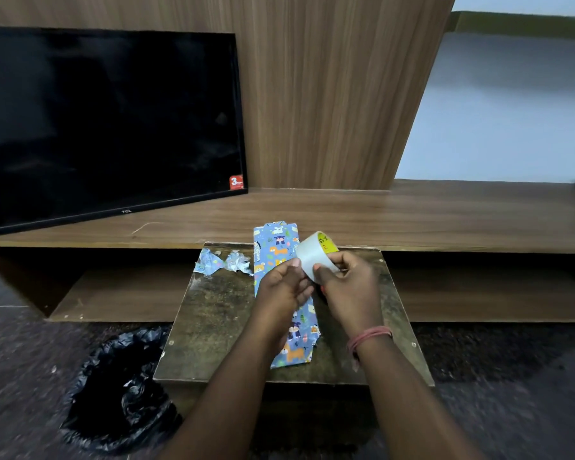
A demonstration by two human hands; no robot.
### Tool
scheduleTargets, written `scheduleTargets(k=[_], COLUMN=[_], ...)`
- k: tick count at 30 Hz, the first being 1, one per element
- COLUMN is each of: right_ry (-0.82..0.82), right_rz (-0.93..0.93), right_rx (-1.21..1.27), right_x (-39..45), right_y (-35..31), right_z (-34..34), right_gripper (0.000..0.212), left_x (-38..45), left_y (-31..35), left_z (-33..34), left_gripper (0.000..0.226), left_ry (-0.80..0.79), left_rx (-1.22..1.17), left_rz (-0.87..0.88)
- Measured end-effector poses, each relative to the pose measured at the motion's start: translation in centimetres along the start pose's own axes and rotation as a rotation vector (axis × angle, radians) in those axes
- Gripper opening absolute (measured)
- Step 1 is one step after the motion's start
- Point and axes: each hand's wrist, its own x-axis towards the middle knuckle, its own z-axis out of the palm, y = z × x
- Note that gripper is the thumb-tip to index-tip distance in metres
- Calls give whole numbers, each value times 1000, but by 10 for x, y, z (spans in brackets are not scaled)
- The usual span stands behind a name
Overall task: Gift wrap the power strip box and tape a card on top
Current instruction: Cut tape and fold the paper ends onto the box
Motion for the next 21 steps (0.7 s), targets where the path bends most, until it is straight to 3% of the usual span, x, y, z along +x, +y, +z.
scheduleTargets(k=[2,8,13,21], right_ry=[-17,60,129,-62], right_rz=[-26,-110,-174,-105], right_rx=[-51,-291,-368,-176], right_x=[-7,-19,-9,7], right_y=[-4,-15,-13,-7], right_z=[-2,3,9,-2], right_gripper=[11,60,45,15], left_x=[-2,-4,-2,5], left_y=[5,13,16,9], left_z=[3,10,14,13], left_gripper=[28,27,28,22], left_ry=[22,126,100,121], left_rx=[-163,-420,-513,-610], left_rz=[-68,-281,-307,-328])
